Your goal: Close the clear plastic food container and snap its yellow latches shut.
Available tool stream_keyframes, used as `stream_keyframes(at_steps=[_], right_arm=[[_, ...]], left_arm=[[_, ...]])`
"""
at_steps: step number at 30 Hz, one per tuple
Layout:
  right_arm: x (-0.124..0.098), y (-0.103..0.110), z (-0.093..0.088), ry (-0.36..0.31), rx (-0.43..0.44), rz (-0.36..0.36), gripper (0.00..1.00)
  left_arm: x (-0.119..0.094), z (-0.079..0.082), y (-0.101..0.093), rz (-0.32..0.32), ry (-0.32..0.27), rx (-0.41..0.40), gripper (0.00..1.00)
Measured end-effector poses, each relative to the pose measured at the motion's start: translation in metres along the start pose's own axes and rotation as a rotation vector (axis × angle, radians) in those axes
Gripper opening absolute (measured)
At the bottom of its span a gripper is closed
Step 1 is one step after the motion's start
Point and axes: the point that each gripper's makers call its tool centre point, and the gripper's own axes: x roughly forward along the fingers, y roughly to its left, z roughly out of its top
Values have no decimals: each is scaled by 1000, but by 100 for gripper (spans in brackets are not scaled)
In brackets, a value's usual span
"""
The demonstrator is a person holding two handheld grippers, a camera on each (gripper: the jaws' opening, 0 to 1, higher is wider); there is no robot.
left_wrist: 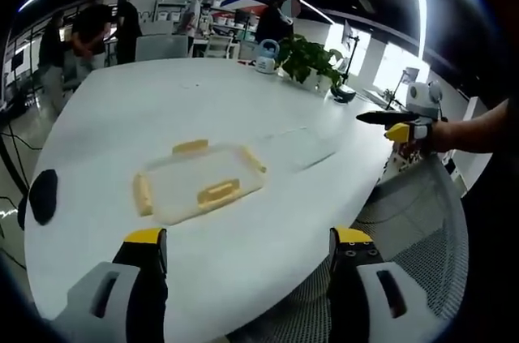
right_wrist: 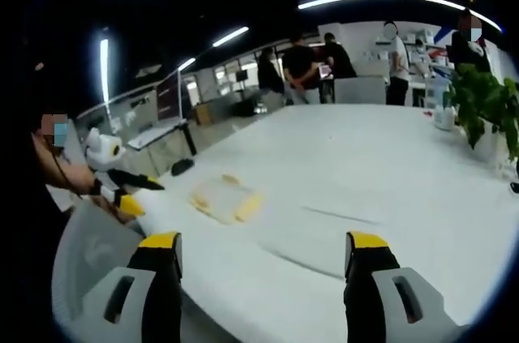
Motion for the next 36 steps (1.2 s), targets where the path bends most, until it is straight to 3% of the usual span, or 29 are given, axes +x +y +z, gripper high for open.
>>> stream_keyframes(at_steps=[9, 27, 36], right_arm=[[9, 7, 16, -44, 2, 19, 83], [36, 28, 23, -24, -36, 73, 81], [43, 30, 34, -47, -22, 73, 79]], left_arm=[[1, 2, 2, 0, -9, -4, 83], [0, 8, 22, -34, -12, 40, 78], [1, 7, 26, -50, 8, 51, 79]])
